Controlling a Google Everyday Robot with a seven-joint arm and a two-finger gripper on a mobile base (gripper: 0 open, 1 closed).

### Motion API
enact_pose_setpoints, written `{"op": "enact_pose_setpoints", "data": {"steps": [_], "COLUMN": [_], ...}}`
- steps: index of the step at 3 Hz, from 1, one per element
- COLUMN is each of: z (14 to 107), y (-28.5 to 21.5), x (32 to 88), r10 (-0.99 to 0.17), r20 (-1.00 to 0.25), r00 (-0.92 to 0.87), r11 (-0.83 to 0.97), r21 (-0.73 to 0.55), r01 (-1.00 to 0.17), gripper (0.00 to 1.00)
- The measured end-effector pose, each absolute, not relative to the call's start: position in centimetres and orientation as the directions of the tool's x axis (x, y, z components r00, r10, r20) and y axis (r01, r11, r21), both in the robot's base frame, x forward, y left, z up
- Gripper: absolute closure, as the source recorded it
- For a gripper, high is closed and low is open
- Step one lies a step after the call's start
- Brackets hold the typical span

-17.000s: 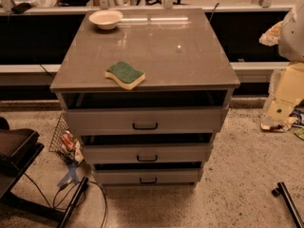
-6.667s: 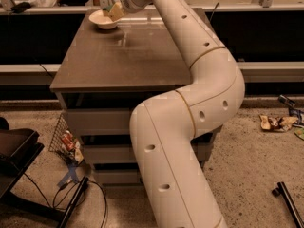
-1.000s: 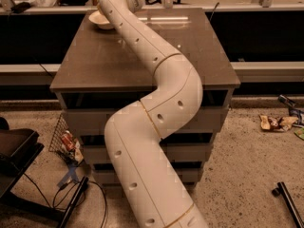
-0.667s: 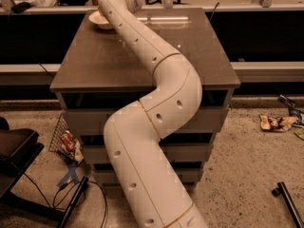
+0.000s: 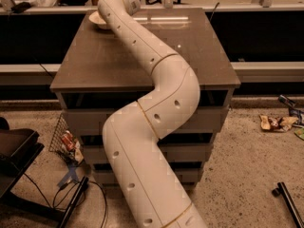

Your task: Place sponge into paper bowl

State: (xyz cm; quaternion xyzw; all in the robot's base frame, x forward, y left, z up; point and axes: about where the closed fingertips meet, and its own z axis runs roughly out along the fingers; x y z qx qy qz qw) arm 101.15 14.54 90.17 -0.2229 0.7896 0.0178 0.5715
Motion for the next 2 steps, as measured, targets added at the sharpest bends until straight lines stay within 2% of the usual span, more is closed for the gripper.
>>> {"op": "enact_pose_setpoints", "data": {"steps": [1,2], "z": [89.49,89.25], "y": [15.50,15.50], "x": [101.14,101.18], "r10": [-0.333,-0.334], "r20": [-0.910,-0.908], "r00": [-0.249,-0.251], "r11": [0.896,0.896], "r21": [-0.223,-0.223], "r01": [-0.384,-0.384], "gripper": [1.00,0.84]}}
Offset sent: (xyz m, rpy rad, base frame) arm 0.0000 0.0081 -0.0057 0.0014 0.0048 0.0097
